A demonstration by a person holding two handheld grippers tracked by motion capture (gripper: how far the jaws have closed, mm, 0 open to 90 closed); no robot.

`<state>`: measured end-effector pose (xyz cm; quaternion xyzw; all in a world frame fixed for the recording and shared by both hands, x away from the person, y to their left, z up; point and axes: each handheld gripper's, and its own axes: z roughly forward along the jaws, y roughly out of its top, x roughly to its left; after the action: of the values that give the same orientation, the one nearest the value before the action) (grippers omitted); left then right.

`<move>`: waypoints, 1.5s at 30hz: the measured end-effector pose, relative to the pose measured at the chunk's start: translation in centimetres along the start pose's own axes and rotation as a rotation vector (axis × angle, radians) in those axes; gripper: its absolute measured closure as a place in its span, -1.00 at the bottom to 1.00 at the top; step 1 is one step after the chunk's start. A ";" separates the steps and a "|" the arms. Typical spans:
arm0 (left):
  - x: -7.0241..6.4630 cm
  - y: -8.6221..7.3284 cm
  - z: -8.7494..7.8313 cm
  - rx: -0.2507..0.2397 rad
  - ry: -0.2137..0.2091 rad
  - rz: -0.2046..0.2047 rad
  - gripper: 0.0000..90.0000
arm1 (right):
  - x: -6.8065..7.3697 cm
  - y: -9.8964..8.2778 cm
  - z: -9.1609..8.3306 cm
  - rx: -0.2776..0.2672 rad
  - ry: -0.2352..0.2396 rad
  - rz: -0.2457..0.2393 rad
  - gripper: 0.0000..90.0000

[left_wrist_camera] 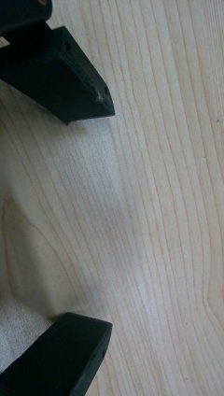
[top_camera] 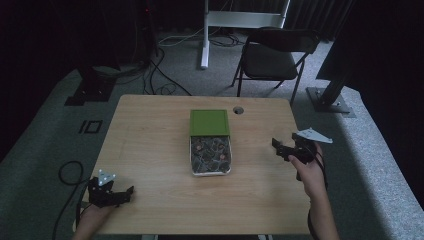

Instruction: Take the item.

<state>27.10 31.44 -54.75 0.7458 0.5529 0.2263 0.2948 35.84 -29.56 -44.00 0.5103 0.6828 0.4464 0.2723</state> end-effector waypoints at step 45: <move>0.0 0.0 0.0 0.000 0.000 0.002 -0.96 | -0.4 -11.0 -1.8 0.153 0.011 0.011 -0.70</move>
<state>27.10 31.45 -54.75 0.7463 0.5521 0.2267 0.2947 29.44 -31.42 -53.00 0.5309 0.7136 0.3972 0.2262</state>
